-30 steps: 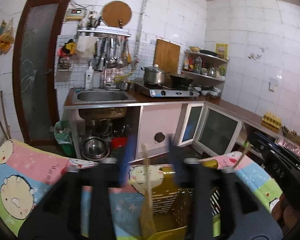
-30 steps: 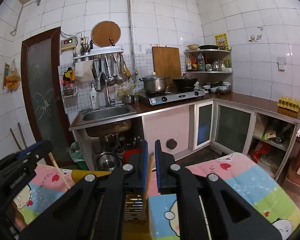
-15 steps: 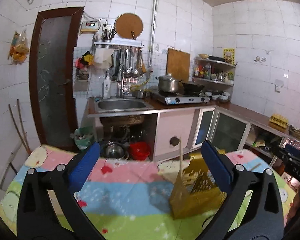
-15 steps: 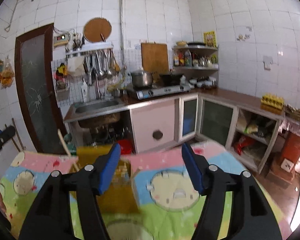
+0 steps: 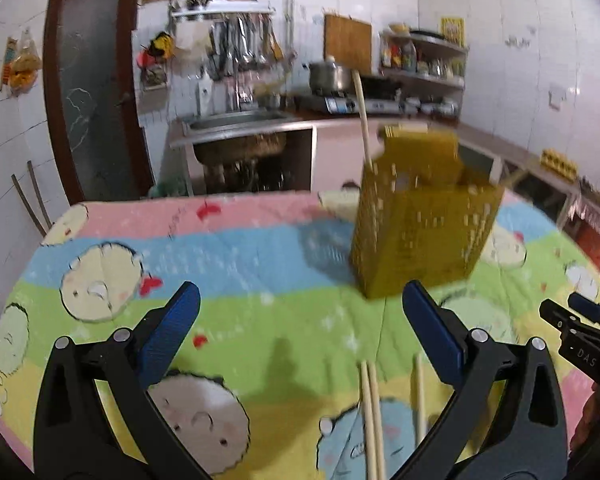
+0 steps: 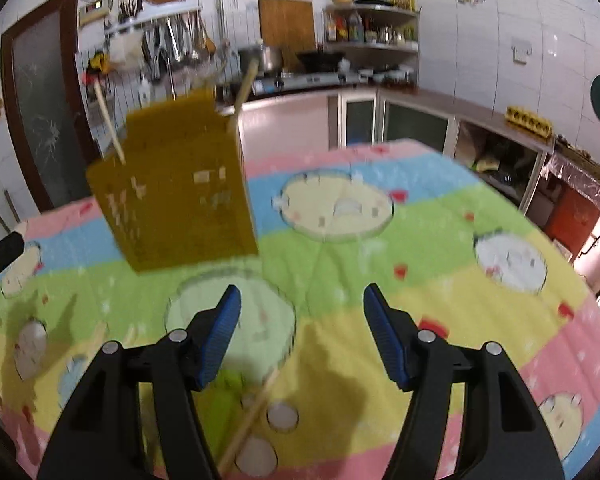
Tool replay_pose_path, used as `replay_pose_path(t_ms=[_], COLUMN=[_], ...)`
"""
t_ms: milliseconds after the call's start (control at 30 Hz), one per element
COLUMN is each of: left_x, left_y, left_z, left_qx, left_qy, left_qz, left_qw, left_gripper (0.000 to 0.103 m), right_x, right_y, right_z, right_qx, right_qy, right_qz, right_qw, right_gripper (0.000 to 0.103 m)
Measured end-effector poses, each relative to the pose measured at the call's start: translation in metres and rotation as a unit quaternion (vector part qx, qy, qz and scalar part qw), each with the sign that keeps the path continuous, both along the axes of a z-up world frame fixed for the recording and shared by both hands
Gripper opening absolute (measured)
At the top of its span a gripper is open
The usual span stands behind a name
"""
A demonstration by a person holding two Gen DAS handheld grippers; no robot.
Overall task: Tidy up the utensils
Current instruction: 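Move both open tools back down to the remaining chopsticks on the quilt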
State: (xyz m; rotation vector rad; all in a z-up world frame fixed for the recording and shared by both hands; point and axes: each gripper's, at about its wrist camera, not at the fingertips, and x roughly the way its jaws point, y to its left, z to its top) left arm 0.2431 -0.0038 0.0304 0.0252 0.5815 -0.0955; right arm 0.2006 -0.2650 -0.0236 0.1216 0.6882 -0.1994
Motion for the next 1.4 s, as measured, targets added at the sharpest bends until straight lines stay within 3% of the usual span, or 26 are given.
replay_pose_path(t_ms=[167,400,767,1167,1267,1400], left_x=[0.004,0.005,0.019,0.016,0.017,0.015], left_y=[-0.006,-0.013,-0.005,-0.015,-0.016,-0.021], left_z=[-0.034,-0.059,-0.084,-0.09,-0.09,-0.089], left_qx=[0.007,0.026,0.0,0.029,0.03,0.031], left_qy=[0.039,0.077,0.146,0.156,0.157,0.155], left_qz=[-0.007,-0.019,-0.012,-0.026,-0.03,-0.043], left_qw=[0.9992,0.9965,0.9892,0.9869,0.9867,0.9864], left_gripper=[0.098,0.098,0.09,0.089,0.085,0.072], right_x=[-0.003,0.0,0.001,0.0,0.0,0.002], right_y=[-0.002,-0.001,-0.002,0.002,0.006,0.01], right_z=[-0.021,-0.033,-0.036,-0.036,-0.037,-0.039], right_qx=[0.006,0.02,0.025,0.015,0.01,0.012], right_qy=[0.027,0.055,0.057,0.065,0.074,0.085], right_qz=[-0.01,-0.018,-0.019,-0.02,-0.021,-0.019], right_qw=[1.0,0.998,0.998,0.998,0.997,0.996], right_gripper=[0.063,0.063,0.063,0.063,0.063,0.061])
